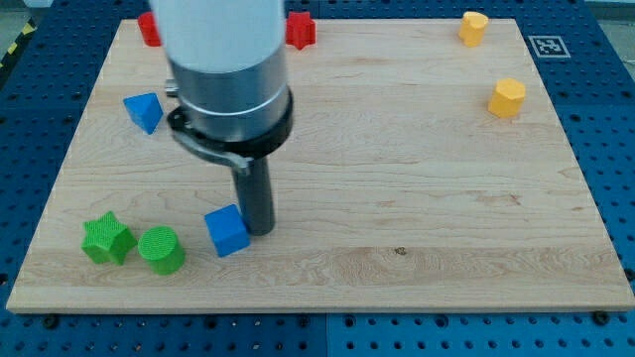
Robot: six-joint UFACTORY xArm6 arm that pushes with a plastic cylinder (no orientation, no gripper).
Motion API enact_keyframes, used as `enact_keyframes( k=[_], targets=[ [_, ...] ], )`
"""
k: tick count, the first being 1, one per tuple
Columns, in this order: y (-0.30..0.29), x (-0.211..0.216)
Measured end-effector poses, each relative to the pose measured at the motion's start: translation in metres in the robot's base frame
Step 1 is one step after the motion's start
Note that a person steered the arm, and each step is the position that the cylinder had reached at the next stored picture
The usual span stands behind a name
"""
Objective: Place the blue triangle towards the green blocks
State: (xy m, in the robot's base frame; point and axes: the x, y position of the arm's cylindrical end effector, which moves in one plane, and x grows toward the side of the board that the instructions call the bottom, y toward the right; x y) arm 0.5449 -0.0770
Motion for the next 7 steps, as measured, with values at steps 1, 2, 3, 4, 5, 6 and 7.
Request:
enact_keyframes(
  k=[1,2,3,4,5,6,7],
  targets=[
    [-0.023,0.001],
    [-0.037,-0.008],
    [-0.045,-0.031],
    [-0.089,-0.065],
    [-0.156,-0.09],
    [-0.223,-0.115],
    [-0.226,-0.151]
  ],
)
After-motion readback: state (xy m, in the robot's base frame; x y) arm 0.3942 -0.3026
